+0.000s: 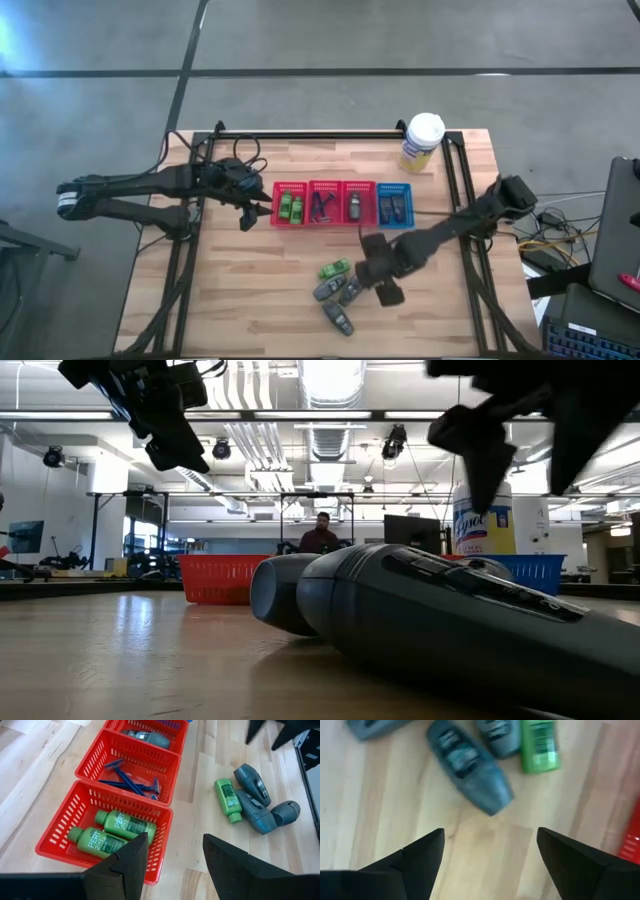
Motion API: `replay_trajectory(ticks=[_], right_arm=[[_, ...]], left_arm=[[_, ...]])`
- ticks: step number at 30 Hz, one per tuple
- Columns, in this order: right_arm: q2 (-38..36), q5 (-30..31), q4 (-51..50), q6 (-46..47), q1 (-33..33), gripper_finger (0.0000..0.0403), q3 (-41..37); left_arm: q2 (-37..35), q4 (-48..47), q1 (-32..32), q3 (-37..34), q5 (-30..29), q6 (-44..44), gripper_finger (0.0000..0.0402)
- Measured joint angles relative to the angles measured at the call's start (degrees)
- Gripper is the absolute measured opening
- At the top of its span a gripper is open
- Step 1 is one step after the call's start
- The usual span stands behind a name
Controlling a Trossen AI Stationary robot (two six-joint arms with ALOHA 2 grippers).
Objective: Pick & Place Travel size toiletries
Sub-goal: Put the gray deodorant into the right red bin
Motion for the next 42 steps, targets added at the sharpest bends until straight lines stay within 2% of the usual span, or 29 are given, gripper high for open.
replay_trajectory(ticks=[6,10,20,27,34,38,42], right_arm=[[3.73,3.10,2.03,-1.02,2.08,0.0304,0.89],[6.59,1.78,5.44,-2.98,1.03,0.0312,1.68],[14.51,-0.01,5.77,-11.73,0.76,0.0327,5.57],[20.17,-5.99,4.79,-12.98,0.76,0.0281,9.84],[21.96,-6.07,-0.67,-9.27,0.75,0.0201,12.84],[20.21,-5.05,-3.33,-5.26,0.44,0.0201,13.61],[14.55,-0.07,-9.44,2.51,-0.52,0.0201,13.70]], left_arm=[[-0.02,0.04,0.00,0.00,0.00,0.74,0.0195],[0.00,0.03,0.00,0.00,0.00,1.20,0.0195],[0.00,-0.01,0.02,0.00,0.00,1.22,0.0195],[0.00,0.01,0.01,0.00,0.00,1.22,0.0195],[0.00,-0.01,0.02,0.00,0.00,1.16,0.0195],[0.00,0.02,0.02,0.00,0.00,1.14,0.0195],[0.00,0.04,0.02,0.00,0.00,1.35,0.0195]])
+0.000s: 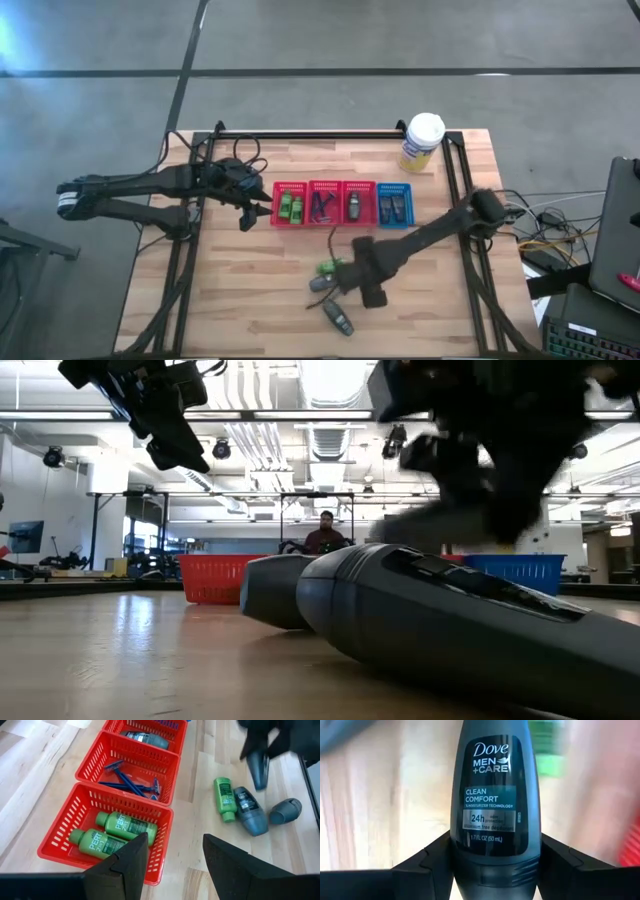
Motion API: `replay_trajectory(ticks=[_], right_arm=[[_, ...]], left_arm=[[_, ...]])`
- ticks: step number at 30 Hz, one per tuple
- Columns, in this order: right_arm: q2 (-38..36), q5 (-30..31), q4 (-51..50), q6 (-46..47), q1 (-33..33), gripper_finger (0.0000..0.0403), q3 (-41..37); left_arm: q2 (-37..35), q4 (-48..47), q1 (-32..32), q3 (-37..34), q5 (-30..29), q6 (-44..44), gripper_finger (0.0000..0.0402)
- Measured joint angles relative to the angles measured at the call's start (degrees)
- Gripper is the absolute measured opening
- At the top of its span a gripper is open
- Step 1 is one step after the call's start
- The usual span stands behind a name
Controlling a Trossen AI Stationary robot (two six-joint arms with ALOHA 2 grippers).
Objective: Pick & Place Travel size toiletries
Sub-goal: Put the gray deodorant into the right red bin
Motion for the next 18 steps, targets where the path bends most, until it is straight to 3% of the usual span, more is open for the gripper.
replay_trajectory(ticks=[5,11,14,18], right_arm=[[-9.42,3.21,-2.92,17.79,-5.88,0.0201,-2.45],[-17.65,4.79,1.18,48.76,-22.15,0.0212,-9.29],[-18.44,0.37,6.06,52.37,-29.01,0.0237,-13.50],[-17.60,-4.17,12.52,52.15,-32.21,0.0256,-17.91]], left_arm=[[0.02,-0.01,-0.02,0.00,0.00,0.04,0.0195],[0.02,0.03,-0.02,0.00,0.00,0.05,0.0195],[0.04,0.01,0.00,0.00,0.00,0.01,0.0195],[0.04,-0.06,-0.02,0.00,0.02,-0.14,0.0195]])
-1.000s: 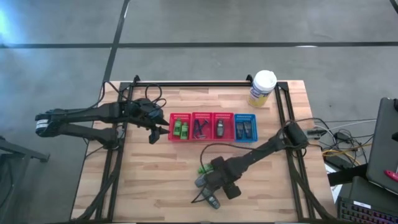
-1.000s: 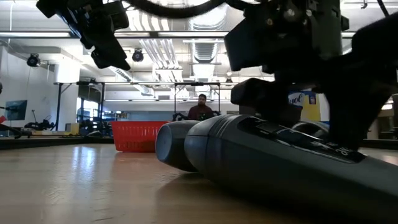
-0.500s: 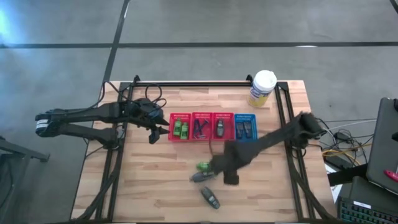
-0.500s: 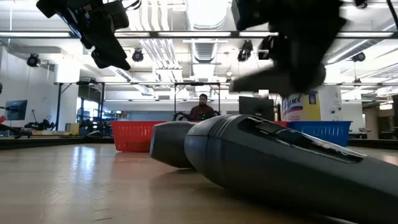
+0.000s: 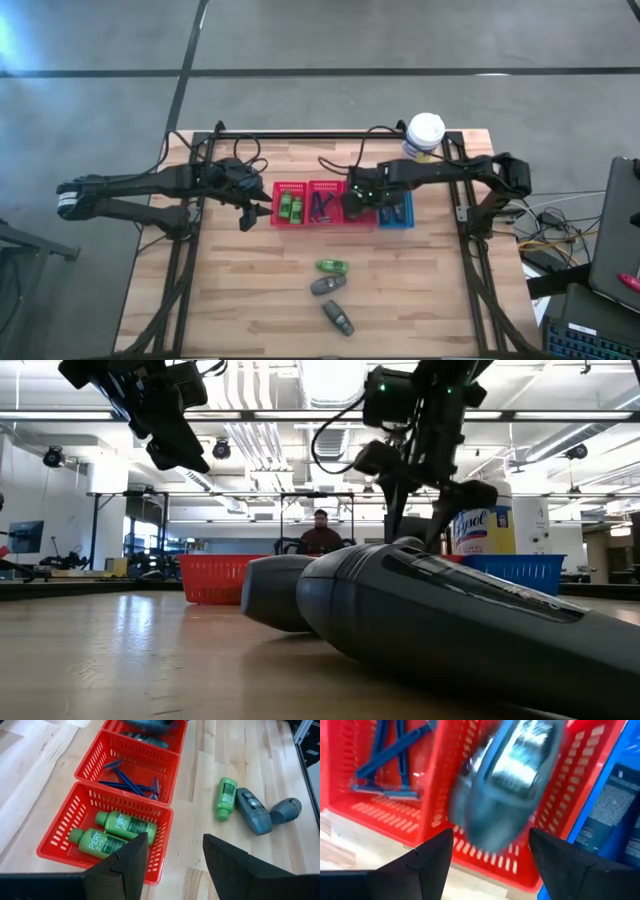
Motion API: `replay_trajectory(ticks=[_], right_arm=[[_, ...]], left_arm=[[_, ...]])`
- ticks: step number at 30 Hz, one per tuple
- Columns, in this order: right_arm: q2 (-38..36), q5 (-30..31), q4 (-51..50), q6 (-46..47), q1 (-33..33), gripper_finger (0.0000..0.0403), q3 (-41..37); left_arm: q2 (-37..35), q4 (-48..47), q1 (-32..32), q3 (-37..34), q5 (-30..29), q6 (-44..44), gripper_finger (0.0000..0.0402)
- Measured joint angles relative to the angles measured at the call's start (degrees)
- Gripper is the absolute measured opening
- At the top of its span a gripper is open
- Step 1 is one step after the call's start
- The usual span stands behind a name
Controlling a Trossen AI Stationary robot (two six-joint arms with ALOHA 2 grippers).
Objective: Pick & Place Travel size toiletries
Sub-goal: Put the gray deodorant into the right red bin
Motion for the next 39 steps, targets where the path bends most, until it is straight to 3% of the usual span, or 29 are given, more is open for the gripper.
replay_trajectory(ticks=[5,7,10,14,17,28,35,39], right_arm=[[0.50,-0.13,-0.49,-0.31,0.76,0.0255,-0.90],[-0.29,1.94,-1.37,-2.29,2.39,0.0254,0.03],[-2.34,5.74,-2.07,-7.68,6.31,0.0257,2.71],[-2.89,7.60,-2.98,-14.37,13.39,0.0268,6.49],[-2.18,7.60,-3.83,-13.63,19.53,0.0276,8.37],[-2.17,16.41,-12.48,19.28,38.45,0.0297,8.23],[-2.27,16.37,-22.24,29.62,46.34,0.0304,8.01],[-2.78,16.17,-22.34,36.12,50.81,0.0299,8.24]], left_arm=[[0.00,-0.41,0.02,0.00,0.72,-0.44,0.0195],[0.00,-0.33,0.02,0.00,3.59,-1.00,0.0195],[0.66,0.35,-0.56,0.00,8.90,-0.44,0.0195],[3.33,0.43,-2.36,0.00,9.20,2.56,0.0195],[6.25,2.82,-4.96,0.00,10.20,6.22,0.0195],[18.67,23.63,-22.61,0.34,10.32,21.04,0.0181],[31.69,36.13,-30.07,6.23,7.84,16.62,0.0181],[40.20,37.19,-33.38,13.64,6.24,17.10,0.0185]])
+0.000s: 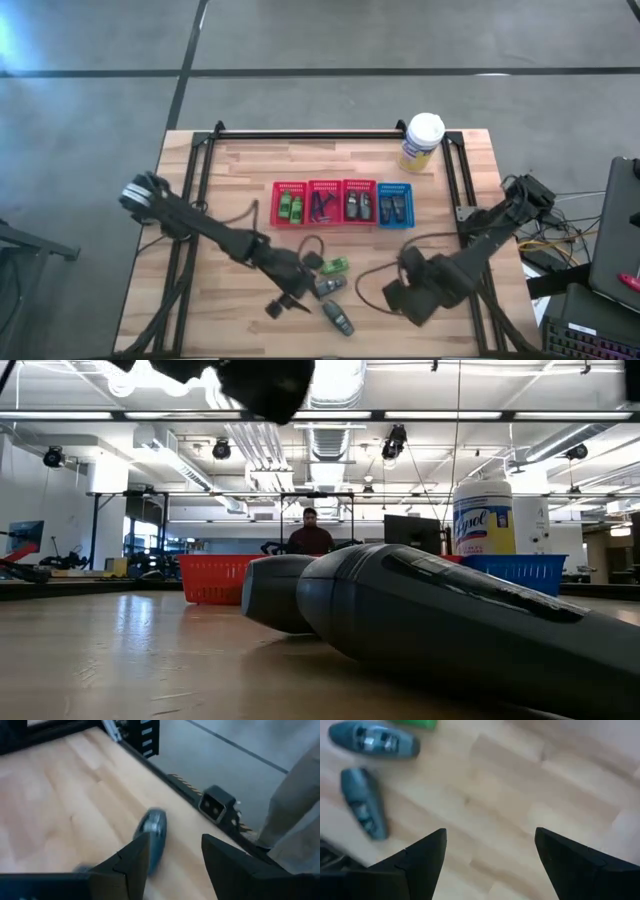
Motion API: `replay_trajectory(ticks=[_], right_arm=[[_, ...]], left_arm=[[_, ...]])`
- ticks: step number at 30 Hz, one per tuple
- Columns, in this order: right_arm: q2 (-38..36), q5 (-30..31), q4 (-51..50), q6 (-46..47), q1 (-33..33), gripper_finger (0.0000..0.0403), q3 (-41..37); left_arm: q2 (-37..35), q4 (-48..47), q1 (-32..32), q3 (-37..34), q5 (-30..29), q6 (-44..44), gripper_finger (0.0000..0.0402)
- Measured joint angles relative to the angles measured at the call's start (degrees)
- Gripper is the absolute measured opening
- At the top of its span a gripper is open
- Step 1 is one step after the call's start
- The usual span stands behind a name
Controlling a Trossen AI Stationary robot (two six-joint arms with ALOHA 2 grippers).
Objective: Pick & Place Travel size toiletries
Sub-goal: Put the gray deodorant into the right red bin
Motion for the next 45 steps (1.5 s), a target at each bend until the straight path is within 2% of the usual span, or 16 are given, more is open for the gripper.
replay_trajectory(ticks=[3,7,12,17,21,29,33,39,45], right_arm=[[0.00,0.04,0.23,4.72,3.73,0.0295,0.43],[0.11,0.20,-0.27,9.48,7.61,0.0300,0.43],[0.17,0.25,-1.05,11.64,9.61,0.0317,0.43],[0.17,0.33,-1.93,11.42,9.58,0.0330,0.43],[0.22,1.30,-2.04,11.29,9.58,0.0337,0.26],[0.24,1.92,-2.06,11.75,9.56,0.0326,0.08],[0.26,1.92,-2.07,12.34,9.56,0.0318,-0.22],[0.26,2.21,-2.02,12.87,9.56,0.0309,-0.71],[0.26,3.42,-2.04,13.86,9.36,0.0300,-1.18]], left_arm=[[5.73,-0.10,-1.83,5.65,-1.21,1.87,0.0199],[11.85,-2.66,-3.03,12.35,-1.32,2.65,0.0237],[16.98,-8.09,-3.09,17.45,-1.17,4.45,0.0281],[21.11,-8.16,-2.90,19.92,-0.68,8.73,0.0290],[24.80,-10.13,-2.23,21.93,-0.58,8.88,0.0288],[26.53,-13.71,-1.61,23.02,-6.35,8.63,0.0287],[25.54,-14.88,-1.24,23.24,-6.71,7.82,0.0287],[25.38,-19.39,-1.10,23.04,-6.72,1.79,0.0286],[25.28,-18.46,-1.11,23.04,-6.72,3.88,0.0286]])
